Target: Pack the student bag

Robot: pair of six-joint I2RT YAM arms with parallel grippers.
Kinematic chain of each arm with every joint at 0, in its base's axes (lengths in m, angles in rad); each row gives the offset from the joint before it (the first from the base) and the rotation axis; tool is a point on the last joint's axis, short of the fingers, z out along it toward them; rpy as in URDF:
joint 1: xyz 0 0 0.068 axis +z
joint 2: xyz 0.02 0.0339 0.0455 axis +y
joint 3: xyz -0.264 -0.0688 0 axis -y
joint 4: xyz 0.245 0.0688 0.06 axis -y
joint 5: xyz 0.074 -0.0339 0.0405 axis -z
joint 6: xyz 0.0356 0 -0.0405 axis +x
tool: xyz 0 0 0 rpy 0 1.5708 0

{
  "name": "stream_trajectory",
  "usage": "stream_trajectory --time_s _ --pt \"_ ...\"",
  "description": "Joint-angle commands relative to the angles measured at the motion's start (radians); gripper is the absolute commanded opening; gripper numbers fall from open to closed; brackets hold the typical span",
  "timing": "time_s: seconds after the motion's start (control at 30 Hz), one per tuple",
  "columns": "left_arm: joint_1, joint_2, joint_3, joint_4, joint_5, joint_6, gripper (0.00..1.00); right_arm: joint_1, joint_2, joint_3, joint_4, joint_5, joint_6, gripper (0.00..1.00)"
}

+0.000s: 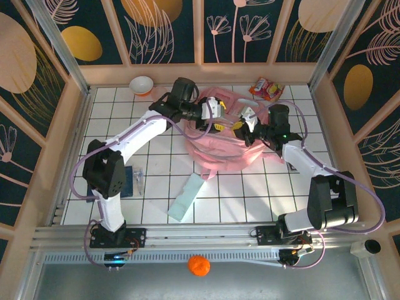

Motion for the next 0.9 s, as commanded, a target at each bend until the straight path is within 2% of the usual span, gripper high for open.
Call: stream_trajectory --time_s 0.0,0.23,0.33,0.37,0.43,0.47,0.53,0.57,0.67,0.77,0.87 --pt "-0.008 0.059 0.037 -0.042 0.042 -0.014 0.69 0.026 -0.070 0.052 0.024 -0.056 -0.027 0.00" --pt "-0.011 0.094 0.053 -0.091 0.047 0.010 0.68 0.061 -0.087 0.053 0.052 -0.052 -0.011 0.00" --pt "-0.011 0.117 0.062 -0.146 0.022 0.043 0.63 0.068 -0.096 0.054 0.070 -0.056 0.000 0.00" --pt "-0.012 0.127 0.069 -0.172 0.017 0.062 0.53 0.068 -0.102 0.052 0.080 -0.061 0.007 0.00" --pt "-0.011 0.150 0.093 -0.229 -0.007 0.094 0.13 0.064 -0.125 0.029 0.126 -0.061 0.034 0.02" --pt "-0.011 0.155 0.102 -0.246 -0.016 0.101 0.02 0.054 -0.141 0.012 0.159 -0.060 0.065 0.08" --pt "-0.012 0.153 0.123 -0.293 -0.012 0.134 0.00 0.003 -0.178 -0.044 0.246 -0.058 0.166 0.30" --pt "-0.008 0.144 0.125 -0.295 -0.001 0.133 0.00 -0.034 -0.193 -0.068 0.271 -0.059 0.215 0.38" --pt "0.020 0.101 0.116 -0.250 0.080 0.102 0.00 -0.168 -0.229 -0.127 0.266 -0.066 0.311 0.43" --pt "0.052 0.048 0.090 -0.166 0.159 0.060 0.00 -0.281 -0.240 -0.174 0.191 -0.046 0.320 0.46" --pt "0.077 0.016 0.086 -0.123 0.208 0.042 0.00 -0.389 -0.227 -0.214 0.139 -0.054 0.315 0.60"
